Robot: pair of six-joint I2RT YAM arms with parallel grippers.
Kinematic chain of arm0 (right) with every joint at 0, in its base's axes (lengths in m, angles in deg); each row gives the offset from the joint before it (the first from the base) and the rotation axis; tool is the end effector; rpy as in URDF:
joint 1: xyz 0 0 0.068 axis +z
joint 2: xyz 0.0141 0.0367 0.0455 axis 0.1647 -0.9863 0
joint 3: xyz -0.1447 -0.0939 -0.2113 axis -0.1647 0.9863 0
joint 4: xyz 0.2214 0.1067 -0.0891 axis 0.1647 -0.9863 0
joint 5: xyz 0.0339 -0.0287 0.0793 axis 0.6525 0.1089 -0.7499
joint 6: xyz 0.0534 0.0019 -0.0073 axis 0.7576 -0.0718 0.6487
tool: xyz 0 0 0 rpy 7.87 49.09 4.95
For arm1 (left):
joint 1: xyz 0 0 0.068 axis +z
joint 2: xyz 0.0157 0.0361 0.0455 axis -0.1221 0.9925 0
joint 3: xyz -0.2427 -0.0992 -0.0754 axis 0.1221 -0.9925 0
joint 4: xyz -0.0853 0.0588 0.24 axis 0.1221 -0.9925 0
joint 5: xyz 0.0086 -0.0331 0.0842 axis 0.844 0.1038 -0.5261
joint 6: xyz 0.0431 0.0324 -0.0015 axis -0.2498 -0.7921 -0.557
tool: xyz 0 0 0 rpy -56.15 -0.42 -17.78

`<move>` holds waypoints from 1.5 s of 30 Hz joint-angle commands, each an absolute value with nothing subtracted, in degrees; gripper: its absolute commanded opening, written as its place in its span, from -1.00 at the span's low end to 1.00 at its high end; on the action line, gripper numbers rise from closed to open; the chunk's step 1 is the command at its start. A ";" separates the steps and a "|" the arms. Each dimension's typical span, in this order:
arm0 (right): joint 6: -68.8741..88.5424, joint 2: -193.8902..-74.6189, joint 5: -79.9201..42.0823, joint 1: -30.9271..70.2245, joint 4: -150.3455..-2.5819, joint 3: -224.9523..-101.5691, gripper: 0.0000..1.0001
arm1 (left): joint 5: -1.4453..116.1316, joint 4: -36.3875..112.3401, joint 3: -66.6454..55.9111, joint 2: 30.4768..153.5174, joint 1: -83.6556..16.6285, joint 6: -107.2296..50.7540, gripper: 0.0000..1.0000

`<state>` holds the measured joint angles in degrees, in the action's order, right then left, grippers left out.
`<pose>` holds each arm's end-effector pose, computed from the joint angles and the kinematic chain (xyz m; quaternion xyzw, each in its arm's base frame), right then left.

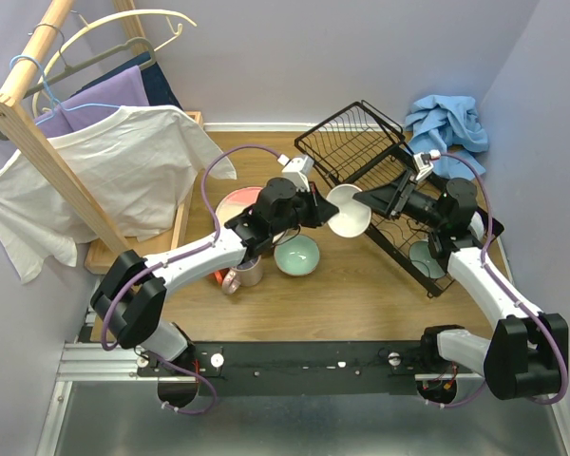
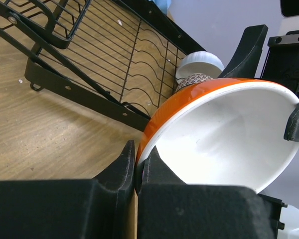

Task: Unload the mixed dishes from the dish rack
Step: Place the bowl at the center of the board.

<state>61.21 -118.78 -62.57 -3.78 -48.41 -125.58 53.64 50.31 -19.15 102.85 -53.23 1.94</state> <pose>0.2480 0.0527 0.2930 0.0083 0.7078 0.5968 0.3778 0.2427 -0.2574 0.2900 0.0552 0.7828 -0.4524 0.4238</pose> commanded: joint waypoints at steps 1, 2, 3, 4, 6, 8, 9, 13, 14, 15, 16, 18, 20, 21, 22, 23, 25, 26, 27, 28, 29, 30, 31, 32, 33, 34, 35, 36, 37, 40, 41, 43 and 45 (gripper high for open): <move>52.36 -117.86 -61.12 -3.06 -55.89 -127.96 0.31 | 50.32 44.86 -18.65 100.88 -53.24 -1.48 -1.00; 50.33 -117.77 -60.68 -3.15 -58.35 -128.75 0.42 | 49.53 43.88 -18.65 100.01 -53.24 -2.19 -1.00; 48.48 -117.77 -59.89 -3.06 -62.73 -129.46 0.64 | 48.22 42.74 -18.74 99.48 -53.24 -2.72 -1.00; 45.33 -117.69 -59.53 -3.15 -64.51 -130.85 0.74 | 47.16 40.03 -18.74 99.04 -53.24 -4.03 -1.00; 42.58 -117.69 -58.57 -3.15 -68.98 -132.09 0.99 | 45.22 37.29 -18.65 97.63 -53.24 -5.62 -1.00; 39.68 -117.69 -58.13 -3.15 -71.20 -133.76 1.00 | 44.16 33.07 -18.56 96.14 -53.24 -7.90 -1.00; 38.71 -117.69 -57.34 -3.06 -73.12 -134.29 1.00 | 42.77 31.41 -18.21 95.70 -53.24 -8.70 -1.00; 34.06 -117.60 -54.44 -3.15 -78.14 -135.88 1.00 | 40.47 20.44 -16.37 95.08 -53.24 -13.00 -1.00; 33.44 -117.60 -53.91 -3.06 -78.76 -135.97 1.00 | 40.29 18.93 -16.02 95.16 -53.24 -13.53 -1.00; 32.82 -117.60 -52.95 -3.06 -79.99 -136.14 1.00 | 40.21 17.26 -15.49 95.43 -53.24 -14.32 -1.00; 32.21 -117.68 -52.85 -3.15 -80.35 -136.14 1.00 | 40.20 14.54 -15.22 95.60 -53.24 -14.59 -1.00; 31.76 -117.77 -52.59 -3.06 -80.79 -136.06 1.00 | 40.12 11.98 -14.44 96.48 -53.24 -14.94 -1.00; 31.67 -117.86 -52.41 -3.15 -80.70 -135.97 1.00 | 39.68 9.60 -14.26 97.71 -53.24 -15.21 -1.00; 31.76 -117.95 -52.41 -3.06 -80.44 -135.79 1.00 | 39.50 9.16 -14.17 98.24 -53.24 -15.21 -1.00; 31.85 -117.95 -52.41 -3.06 -80.26 -135.70 1.00 | 39.41 8.37 -13.99 98.76 -53.24 -15.21 -1.00; 31.93 -117.95 -52.32 -3.06 -80.18 -135.70 1.00 | 39.41 7.84 -13.82 100.16 -53.24 -15.30 -1.00; 32.02 -118.12 -52.50 -3.15 -80.00 -135.53 1.00 | 39.50 5.83 -12.24 101.92 -53.24 -15.47 -1.00; 31.94 -118.04 -52.41 -3.15 -80.00 -135.53 1.00 | 39.85 5.12 -11.54 103.76 -53.24 -15.56 -1.00; 31.94 -118.04 -52.32 -3.15 -80.26 -135.61 1.00 | 40.03 4.59 -10.57 104.65 -53.24 -15.56 -1.00; 31.67 -117.95 -52.32 -3.15 -80.44 -135.53 1.00 | 40.03 3.80 -10.22 105.53 -53.24 -15.65 -1.00; 31.58 -117.95 -52.24 -3.06 -80.61 -135.44 1.00 | 40.03 3.44 -10.04 106.75 -53.24 -15.56 -1.00; 31.50 -117.78 -52.23 -3.06 -80.79 -135.44 1.00 | 39.77 3.27 -9.69 107.20 -53.24 -15.47 -1.00; 31.32 -117.69 -52.23 -3.06 -81.05 -135.35 1.00 | 39.68 2.92 -9.60 107.55 -53.24 -15.47 -1.00; 31.32 -117.69 -52.15 -3.06 -81.05 -135.26 1.00 | 39.42 2.83 -9.42 108.08 -53.24 -15.38 -1.00; 31.23 -117.42 -52.15 -3.06 -81.31 -135.18 1.00 | 39.07 2.74 -9.25 108.35 -53.24 -15.30 -0.99; 31.23 -117.33 -51.97 -3.24 -81.40 -135.09 1.00 | 38.98 2.30 -9.16 108.44 -53.24 -15.30 -0.97; 31.15 -117.33 -51.88 -3.15 -81.58 -135.00 1.00 | 38.89 2.04 -9.07 108.96 -53.33 -15.21 -0.93; 31.06 -117.16 -51.88 -3.15 -81.67 -134.91 1.00 | 38.89 1.86 -8.90 109.14 -53.33 -15.21 -0.90; 30.97 -117.25 -51.88 -3.06 -81.67 -134.91 1.00 | 39.06 1.42 -8.89 109.23 -53.25 -15.12 -0.87; 30.62 -117.42 -51.88 -3.06 -81.93 -135.00 1.00 | 39.41 1.24 -9.24 109.49 -53.24 -14.77 -0.67; 30.62 -117.51 -51.88 -3.15 -81.93 -134.91 1.00 | 39.41 1.16 -9.42 109.32 -53.24 -14.59 -0.52; 30.53 -117.60 -51.88 -3.06 -81.93 -135.00 1.00 | 39.33 1.07 -9.60 108.88 -53.33 -14.42 -0.37; 30.44 -117.77 -52.06 -3.06 -81.93 -135.00 1.00 | 38.89 1.07 -9.68 108.26 -53.33 -14.50 -0.18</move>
<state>31.66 -118.34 -52.95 -3.41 -80.80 -134.43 39.85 2.03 -10.69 108.99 -53.21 -14.80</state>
